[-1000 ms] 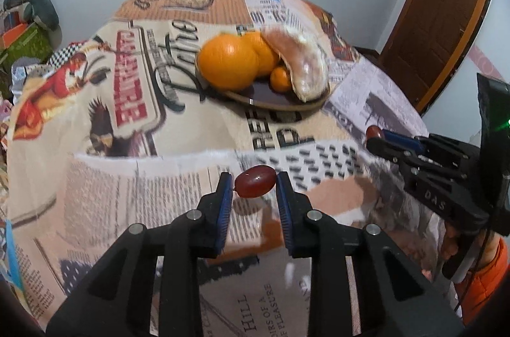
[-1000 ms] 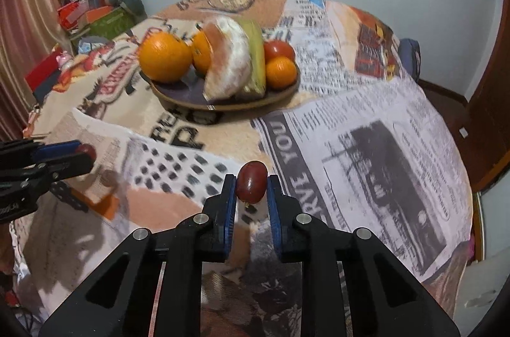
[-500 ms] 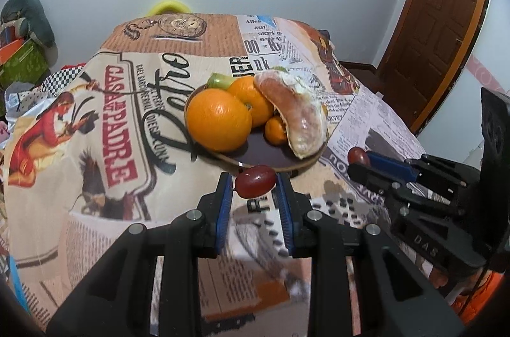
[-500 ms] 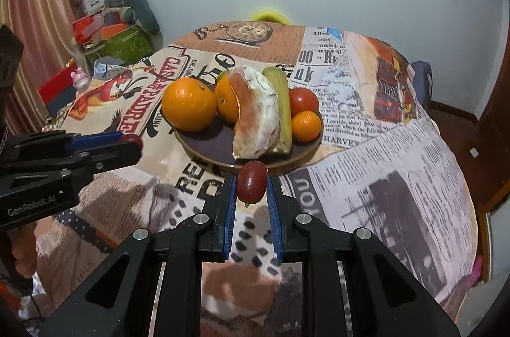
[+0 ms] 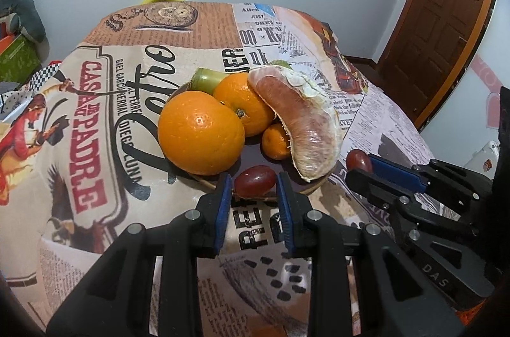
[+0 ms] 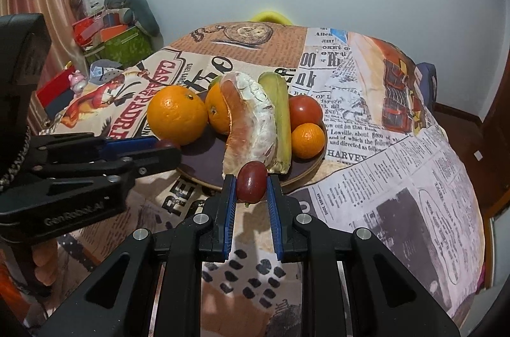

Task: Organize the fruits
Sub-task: 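Lower both dates onto the purple plate and open both tools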

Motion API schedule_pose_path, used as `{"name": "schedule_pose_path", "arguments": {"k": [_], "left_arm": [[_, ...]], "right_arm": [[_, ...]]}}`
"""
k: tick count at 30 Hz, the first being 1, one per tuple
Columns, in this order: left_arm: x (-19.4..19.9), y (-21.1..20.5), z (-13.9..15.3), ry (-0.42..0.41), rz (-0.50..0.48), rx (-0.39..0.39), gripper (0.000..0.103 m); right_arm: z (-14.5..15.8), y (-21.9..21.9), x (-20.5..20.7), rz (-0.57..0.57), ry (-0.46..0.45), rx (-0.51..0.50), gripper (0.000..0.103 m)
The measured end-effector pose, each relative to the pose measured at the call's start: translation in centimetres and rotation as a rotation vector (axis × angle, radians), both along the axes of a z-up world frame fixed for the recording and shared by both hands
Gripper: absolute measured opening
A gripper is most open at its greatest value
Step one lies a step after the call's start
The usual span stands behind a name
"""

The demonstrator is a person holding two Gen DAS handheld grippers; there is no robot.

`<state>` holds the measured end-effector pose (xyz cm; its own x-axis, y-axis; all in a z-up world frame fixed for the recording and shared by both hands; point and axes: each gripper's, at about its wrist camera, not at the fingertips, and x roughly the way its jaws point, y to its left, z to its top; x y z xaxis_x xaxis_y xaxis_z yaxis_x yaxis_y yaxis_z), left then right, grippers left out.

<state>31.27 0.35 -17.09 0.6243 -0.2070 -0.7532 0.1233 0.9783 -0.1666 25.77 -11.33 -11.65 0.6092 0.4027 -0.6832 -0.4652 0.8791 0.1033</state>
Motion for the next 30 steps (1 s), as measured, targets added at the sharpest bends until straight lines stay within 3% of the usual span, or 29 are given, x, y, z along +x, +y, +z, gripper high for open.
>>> {"name": "schedule_pose_path", "arguments": {"k": [4,8,20,30], "left_arm": [[0.5,0.3,-0.2,0.015,0.006,-0.014,0.028],[0.2,0.7,0.1,0.011,0.003,-0.04,0.037],[-1.7,3.9,2.8,-0.082,0.08,-0.011,0.038],[-1.6,5.7,1.9,-0.06,0.1,-0.027,0.038]], "right_arm": [[0.1,0.1,0.1,0.002,-0.002,0.002,0.018],[0.3,0.3,0.1,0.007,-0.008,0.002,0.018],[1.1,2.7,0.8,0.052,-0.035,-0.003,0.018],[-0.1,5.9,1.9,0.067,-0.03,-0.046,0.02]]}}
